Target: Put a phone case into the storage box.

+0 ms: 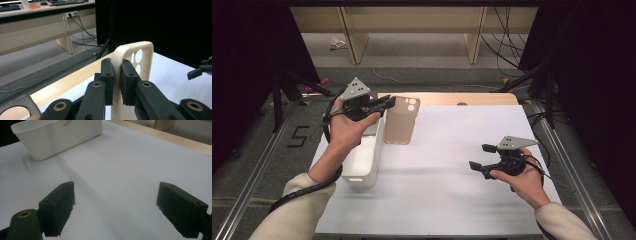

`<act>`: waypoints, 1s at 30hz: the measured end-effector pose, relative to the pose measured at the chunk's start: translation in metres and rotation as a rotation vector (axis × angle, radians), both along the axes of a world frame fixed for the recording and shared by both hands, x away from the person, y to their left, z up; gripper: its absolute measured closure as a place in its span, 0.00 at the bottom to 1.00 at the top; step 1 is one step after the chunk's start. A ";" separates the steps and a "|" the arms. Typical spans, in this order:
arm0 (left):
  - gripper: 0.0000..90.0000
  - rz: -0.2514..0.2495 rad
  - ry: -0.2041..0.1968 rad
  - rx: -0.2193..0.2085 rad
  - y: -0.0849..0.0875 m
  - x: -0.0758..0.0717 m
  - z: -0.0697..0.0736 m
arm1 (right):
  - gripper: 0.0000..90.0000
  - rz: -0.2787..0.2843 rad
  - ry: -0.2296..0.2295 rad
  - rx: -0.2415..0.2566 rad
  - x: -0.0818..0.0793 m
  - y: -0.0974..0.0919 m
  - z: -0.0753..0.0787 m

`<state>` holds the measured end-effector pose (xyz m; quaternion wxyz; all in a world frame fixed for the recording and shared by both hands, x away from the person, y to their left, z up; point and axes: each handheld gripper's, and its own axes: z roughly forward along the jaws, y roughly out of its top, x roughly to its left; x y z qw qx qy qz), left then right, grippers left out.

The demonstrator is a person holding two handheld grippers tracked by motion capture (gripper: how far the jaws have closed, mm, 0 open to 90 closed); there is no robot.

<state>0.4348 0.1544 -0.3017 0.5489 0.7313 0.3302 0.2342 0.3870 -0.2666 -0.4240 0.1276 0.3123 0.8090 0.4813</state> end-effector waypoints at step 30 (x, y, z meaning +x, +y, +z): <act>0.91 0.053 -0.024 -0.007 0.035 0.007 0.009 | 0.18 -0.014 -0.005 0.002 0.000 -0.003 0.000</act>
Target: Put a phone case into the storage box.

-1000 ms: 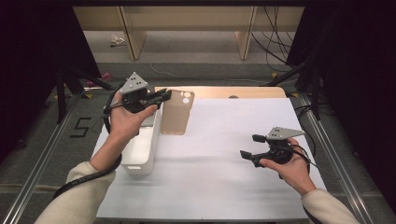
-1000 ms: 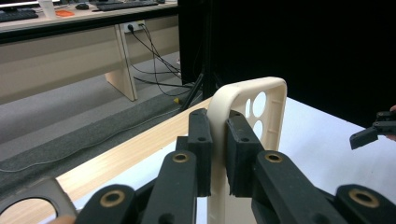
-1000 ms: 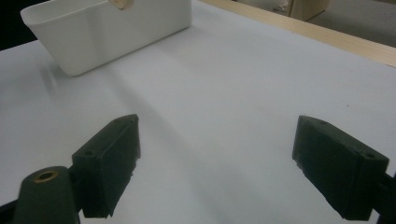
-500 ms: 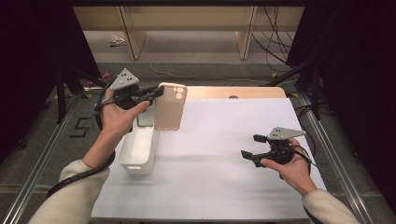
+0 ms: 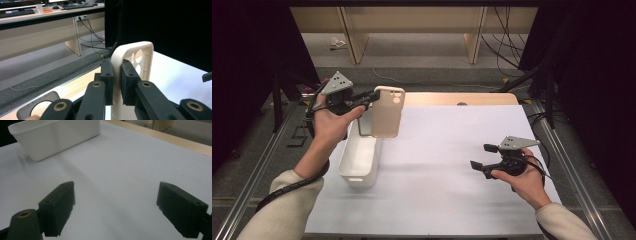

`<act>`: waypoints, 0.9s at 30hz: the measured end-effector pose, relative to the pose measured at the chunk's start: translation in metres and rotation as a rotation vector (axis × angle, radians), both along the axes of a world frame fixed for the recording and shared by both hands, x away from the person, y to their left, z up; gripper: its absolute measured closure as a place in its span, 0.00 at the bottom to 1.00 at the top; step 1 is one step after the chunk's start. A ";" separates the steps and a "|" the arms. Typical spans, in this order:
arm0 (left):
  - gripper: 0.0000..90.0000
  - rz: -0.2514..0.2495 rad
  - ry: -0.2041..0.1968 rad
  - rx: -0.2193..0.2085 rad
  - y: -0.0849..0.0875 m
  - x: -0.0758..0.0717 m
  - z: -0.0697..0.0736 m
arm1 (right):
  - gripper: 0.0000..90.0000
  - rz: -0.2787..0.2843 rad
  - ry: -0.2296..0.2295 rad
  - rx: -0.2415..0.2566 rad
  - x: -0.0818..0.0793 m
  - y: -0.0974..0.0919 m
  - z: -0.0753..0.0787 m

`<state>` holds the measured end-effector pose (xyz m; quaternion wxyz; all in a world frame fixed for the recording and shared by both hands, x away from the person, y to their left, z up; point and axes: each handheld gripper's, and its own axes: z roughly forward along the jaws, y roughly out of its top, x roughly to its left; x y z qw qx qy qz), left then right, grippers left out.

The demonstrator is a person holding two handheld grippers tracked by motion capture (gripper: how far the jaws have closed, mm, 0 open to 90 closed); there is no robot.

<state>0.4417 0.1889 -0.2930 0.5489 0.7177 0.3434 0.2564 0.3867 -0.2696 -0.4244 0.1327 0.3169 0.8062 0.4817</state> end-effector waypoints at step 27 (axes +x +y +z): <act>0.91 0.049 -0.010 -0.002 0.024 0.009 0.003 | 0.18 -0.002 -0.002 0.002 0.000 -0.001 0.000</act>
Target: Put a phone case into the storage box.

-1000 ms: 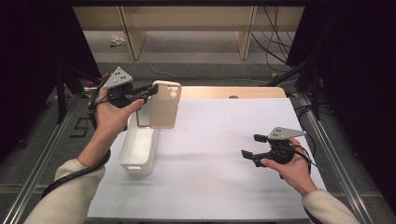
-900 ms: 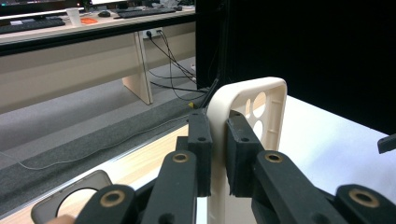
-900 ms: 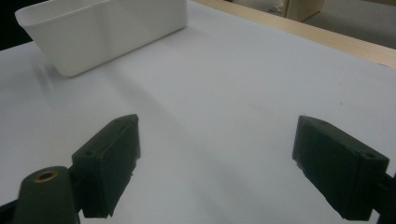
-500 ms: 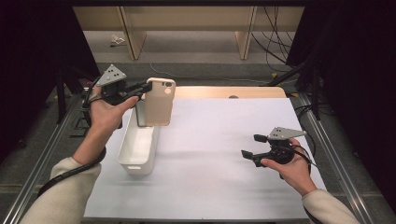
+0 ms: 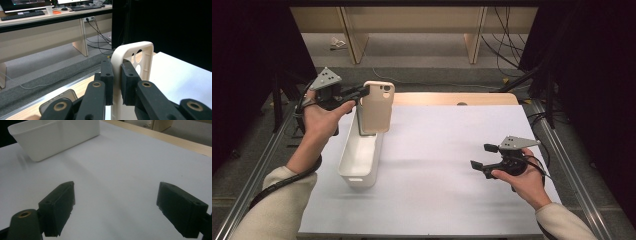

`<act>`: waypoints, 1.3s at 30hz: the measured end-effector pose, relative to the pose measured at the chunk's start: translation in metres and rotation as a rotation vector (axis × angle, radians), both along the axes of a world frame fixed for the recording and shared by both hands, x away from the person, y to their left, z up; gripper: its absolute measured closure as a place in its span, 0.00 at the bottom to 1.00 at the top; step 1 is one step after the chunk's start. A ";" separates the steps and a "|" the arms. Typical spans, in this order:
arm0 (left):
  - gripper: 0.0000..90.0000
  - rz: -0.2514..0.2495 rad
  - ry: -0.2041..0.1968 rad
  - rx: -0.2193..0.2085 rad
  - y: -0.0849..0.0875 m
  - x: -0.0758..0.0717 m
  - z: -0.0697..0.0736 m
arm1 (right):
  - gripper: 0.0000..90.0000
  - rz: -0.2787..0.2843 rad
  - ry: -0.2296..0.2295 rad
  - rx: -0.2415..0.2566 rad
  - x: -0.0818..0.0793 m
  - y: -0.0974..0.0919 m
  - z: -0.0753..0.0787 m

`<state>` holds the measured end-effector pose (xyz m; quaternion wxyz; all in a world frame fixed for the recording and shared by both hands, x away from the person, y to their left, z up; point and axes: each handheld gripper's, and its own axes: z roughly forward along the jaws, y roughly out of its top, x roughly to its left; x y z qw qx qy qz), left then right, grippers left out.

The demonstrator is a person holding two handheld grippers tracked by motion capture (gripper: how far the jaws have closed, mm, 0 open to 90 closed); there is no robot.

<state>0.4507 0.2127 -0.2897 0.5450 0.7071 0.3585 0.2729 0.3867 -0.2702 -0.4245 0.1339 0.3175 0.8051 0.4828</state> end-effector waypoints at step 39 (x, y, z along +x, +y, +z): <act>0.91 0.056 0.003 0.017 0.024 0.021 -0.008 | 0.18 0.002 0.003 0.000 0.001 0.001 -0.001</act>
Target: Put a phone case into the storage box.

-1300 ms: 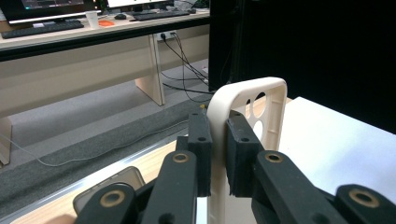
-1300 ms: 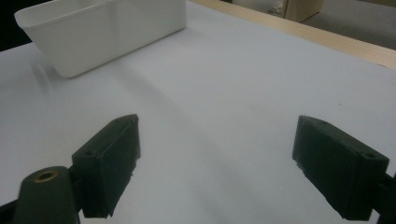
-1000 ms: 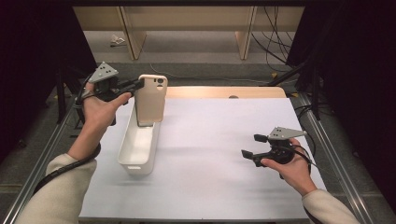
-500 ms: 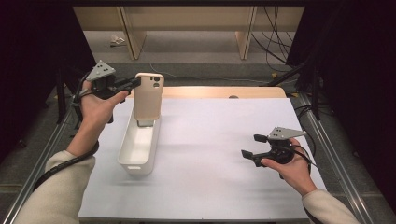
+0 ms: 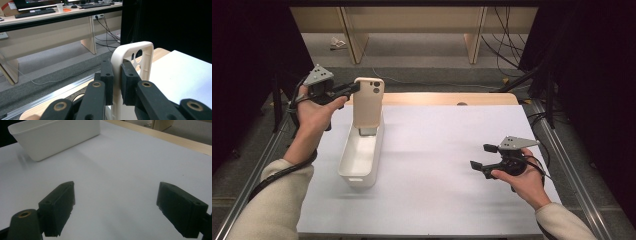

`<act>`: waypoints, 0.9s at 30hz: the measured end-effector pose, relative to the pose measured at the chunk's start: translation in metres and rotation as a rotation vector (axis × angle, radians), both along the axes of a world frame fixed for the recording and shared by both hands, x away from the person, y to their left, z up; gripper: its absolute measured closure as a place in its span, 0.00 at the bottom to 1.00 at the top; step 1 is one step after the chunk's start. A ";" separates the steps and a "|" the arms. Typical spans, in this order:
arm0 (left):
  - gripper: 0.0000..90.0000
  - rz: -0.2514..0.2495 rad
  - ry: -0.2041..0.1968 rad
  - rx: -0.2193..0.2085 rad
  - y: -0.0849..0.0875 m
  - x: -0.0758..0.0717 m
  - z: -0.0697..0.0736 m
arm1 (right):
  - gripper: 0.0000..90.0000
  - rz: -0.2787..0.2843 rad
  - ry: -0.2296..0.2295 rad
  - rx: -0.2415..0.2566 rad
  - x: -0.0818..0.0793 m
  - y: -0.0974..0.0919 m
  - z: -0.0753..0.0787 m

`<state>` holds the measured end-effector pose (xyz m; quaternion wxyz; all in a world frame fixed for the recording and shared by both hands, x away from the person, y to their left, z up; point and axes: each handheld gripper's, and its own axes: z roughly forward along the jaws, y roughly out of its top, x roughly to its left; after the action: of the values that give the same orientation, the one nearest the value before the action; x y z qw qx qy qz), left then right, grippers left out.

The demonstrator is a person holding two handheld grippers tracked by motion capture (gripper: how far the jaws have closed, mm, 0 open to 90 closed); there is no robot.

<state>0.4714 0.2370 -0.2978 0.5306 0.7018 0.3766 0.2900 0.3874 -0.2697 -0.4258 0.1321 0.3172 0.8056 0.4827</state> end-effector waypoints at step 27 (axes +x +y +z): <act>0.91 0.038 0.008 -0.008 0.010 0.017 -0.018 | 0.18 0.002 0.000 0.000 0.000 0.000 0.000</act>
<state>0.4880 0.2470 -0.3158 0.5263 0.6934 0.3933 0.2957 0.3874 -0.2698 -0.4260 0.1315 0.3163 0.8059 0.4829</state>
